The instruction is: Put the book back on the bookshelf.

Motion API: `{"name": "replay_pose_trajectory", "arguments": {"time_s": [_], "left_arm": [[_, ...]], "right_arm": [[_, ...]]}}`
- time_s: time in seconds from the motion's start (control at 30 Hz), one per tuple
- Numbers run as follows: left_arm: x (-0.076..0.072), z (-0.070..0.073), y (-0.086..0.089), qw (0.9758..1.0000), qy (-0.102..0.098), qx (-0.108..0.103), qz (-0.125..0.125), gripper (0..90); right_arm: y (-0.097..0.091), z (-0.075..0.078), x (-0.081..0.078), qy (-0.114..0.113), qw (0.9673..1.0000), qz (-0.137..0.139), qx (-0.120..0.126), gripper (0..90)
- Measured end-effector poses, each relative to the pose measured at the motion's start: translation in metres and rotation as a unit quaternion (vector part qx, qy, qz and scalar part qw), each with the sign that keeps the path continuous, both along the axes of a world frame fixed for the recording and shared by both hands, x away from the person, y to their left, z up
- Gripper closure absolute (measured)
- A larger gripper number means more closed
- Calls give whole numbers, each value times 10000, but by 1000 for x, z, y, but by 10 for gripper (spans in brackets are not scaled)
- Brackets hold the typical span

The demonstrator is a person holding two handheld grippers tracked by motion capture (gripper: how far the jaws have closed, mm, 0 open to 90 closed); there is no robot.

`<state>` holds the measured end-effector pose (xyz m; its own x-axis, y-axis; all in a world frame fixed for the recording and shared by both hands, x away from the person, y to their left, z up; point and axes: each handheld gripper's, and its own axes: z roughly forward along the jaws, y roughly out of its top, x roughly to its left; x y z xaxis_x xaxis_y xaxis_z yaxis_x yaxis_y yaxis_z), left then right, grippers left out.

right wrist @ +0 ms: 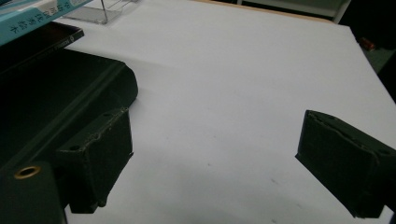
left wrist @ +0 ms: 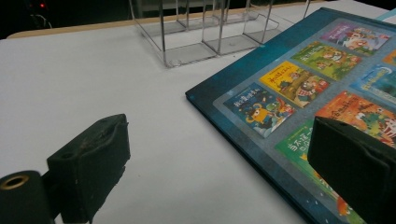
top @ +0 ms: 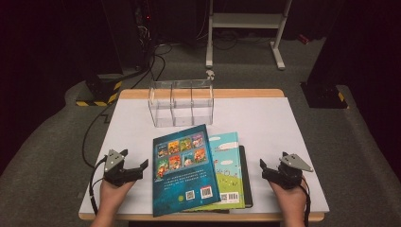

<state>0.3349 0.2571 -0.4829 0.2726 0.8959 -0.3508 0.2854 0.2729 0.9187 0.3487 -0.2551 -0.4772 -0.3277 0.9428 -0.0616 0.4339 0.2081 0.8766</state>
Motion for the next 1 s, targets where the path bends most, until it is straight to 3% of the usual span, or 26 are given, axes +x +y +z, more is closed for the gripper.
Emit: {"name": "replay_pose_trajectory", "arguments": {"time_s": [0.2, 0.4, 0.63, 0.7, 1.0], "left_arm": [[-2, 3, -2, 9997, -3, -207, -119, 61], [-4, 4, -6, 9991, 39, -374, -213, 61], [-6, 4, -12, 9988, 192, -310, -328, 110], [-7, 3, -16, 9987, 277, -195, -378, 109], [-11, 0, -35, 9942, 719, -34, -796, 61]], "right_arm": [[6, 5, -3, -70, 9998, 153, -95, 108], [13, 11, -6, -115, 9995, 283, 20, 107], [21, 17, -9, -119, 9990, 429, 78, 104], [27, 23, -11, -129, 9984, 541, 89, 105], [49, 35, -16, -236, 9947, 990, 112, 115]]}}
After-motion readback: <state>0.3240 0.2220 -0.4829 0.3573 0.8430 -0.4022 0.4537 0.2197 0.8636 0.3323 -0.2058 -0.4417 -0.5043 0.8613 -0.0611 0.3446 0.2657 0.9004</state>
